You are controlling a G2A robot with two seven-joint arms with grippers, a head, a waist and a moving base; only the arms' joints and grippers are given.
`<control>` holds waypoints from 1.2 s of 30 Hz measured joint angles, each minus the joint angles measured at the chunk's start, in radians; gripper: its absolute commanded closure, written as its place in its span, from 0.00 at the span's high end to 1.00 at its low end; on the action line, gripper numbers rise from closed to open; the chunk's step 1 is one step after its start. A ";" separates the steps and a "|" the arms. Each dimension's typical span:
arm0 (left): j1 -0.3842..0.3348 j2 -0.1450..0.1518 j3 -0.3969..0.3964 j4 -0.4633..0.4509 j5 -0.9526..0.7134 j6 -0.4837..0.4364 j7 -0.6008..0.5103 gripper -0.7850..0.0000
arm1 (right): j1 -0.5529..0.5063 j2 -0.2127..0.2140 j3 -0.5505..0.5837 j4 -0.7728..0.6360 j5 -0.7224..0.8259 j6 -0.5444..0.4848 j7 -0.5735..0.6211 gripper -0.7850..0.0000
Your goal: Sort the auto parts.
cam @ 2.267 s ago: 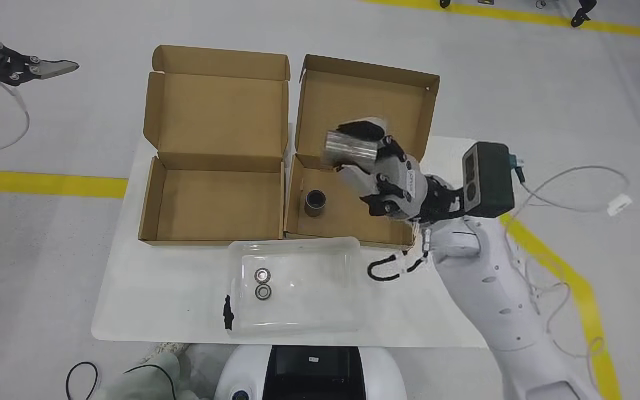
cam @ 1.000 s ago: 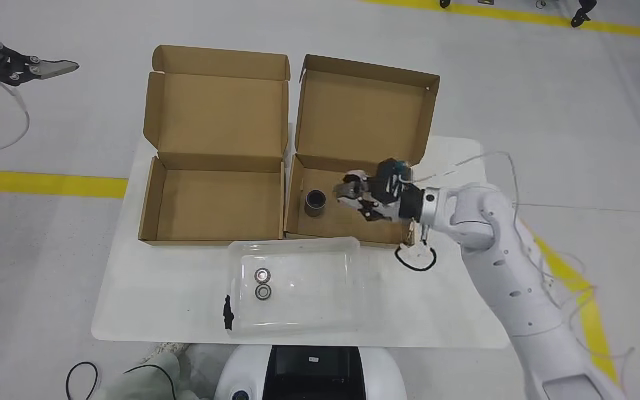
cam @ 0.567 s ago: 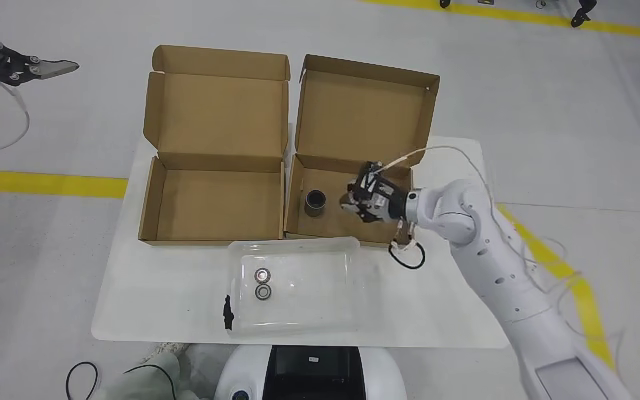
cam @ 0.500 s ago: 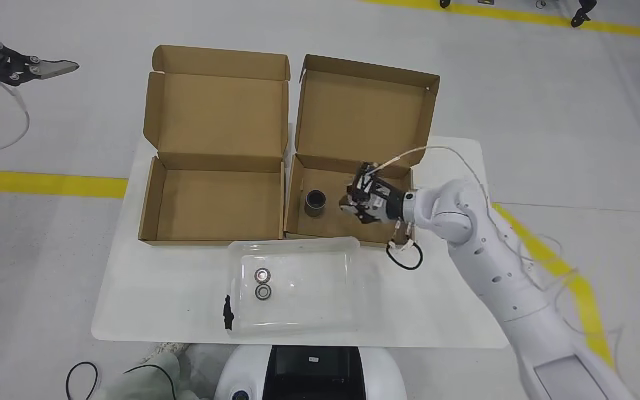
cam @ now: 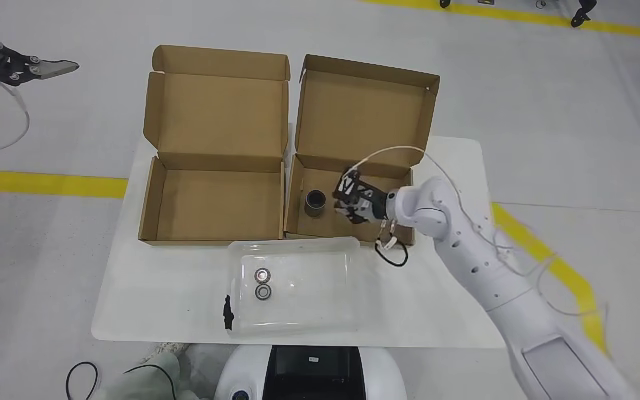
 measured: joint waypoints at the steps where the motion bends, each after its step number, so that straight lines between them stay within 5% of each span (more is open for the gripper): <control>1: 0.000 0.000 0.000 0.000 0.000 0.000 0.000 1.00 | 0.004 -0.002 -0.006 0.006 -0.009 0.006 -0.004 0.00; 20: 0.000 0.000 0.000 0.000 0.000 0.000 0.000 1.00 | 0.057 -0.039 -0.081 0.103 -0.098 0.071 -0.052 0.00; 23: 0.000 0.000 0.000 0.000 0.000 0.000 0.000 1.00 | 0.063 -0.046 -0.090 0.118 -0.102 0.077 -0.062 0.07; 27: 0.000 0.000 0.000 0.000 0.000 0.000 0.000 1.00 | 0.071 -0.053 -0.099 0.131 -0.110 0.086 -0.068 0.36; 36: 0.000 0.000 0.000 0.000 0.000 0.000 0.000 1.00 | 0.079 -0.063 -0.105 0.146 -0.114 0.091 -0.067 0.45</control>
